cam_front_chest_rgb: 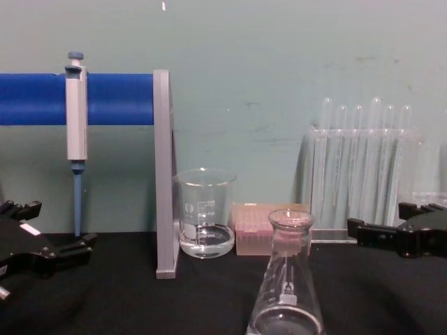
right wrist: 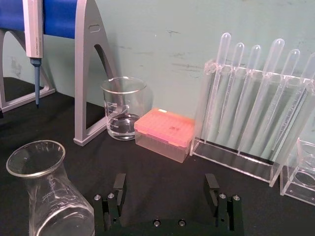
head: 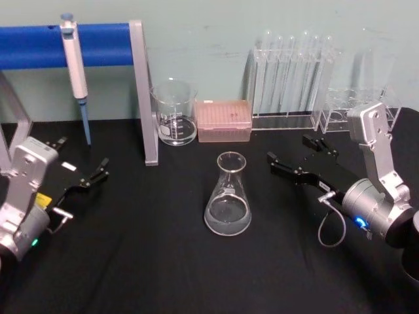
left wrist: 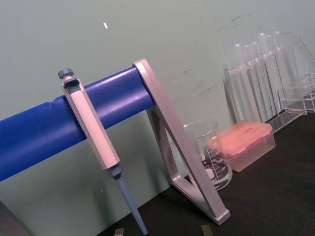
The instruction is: Grasp the erlenmeyer flask with one hand, shake it three times, then place it back.
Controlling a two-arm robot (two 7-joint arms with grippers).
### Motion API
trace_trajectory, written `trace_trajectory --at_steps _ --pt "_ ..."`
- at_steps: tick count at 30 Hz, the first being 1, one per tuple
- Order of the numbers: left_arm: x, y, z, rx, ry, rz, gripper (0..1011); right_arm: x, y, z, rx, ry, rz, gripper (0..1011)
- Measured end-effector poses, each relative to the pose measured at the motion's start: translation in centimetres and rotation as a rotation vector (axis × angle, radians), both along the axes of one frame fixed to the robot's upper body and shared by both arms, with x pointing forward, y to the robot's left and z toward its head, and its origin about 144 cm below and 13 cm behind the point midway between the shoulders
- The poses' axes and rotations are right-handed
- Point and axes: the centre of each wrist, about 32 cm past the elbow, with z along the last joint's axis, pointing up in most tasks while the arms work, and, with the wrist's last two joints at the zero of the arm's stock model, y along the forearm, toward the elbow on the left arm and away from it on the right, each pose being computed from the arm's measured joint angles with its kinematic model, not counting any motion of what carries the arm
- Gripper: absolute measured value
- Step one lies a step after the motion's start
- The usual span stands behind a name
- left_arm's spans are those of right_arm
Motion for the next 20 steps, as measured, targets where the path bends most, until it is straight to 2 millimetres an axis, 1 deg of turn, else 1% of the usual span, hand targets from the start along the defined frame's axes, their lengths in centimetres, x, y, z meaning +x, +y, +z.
trace_trajectory --at_steps 20 --pt "0.00 0.00 0.00 0.000 0.000 0.000 1001 0.00 0.01 0.03 0.001 0.000 0.003 1003"
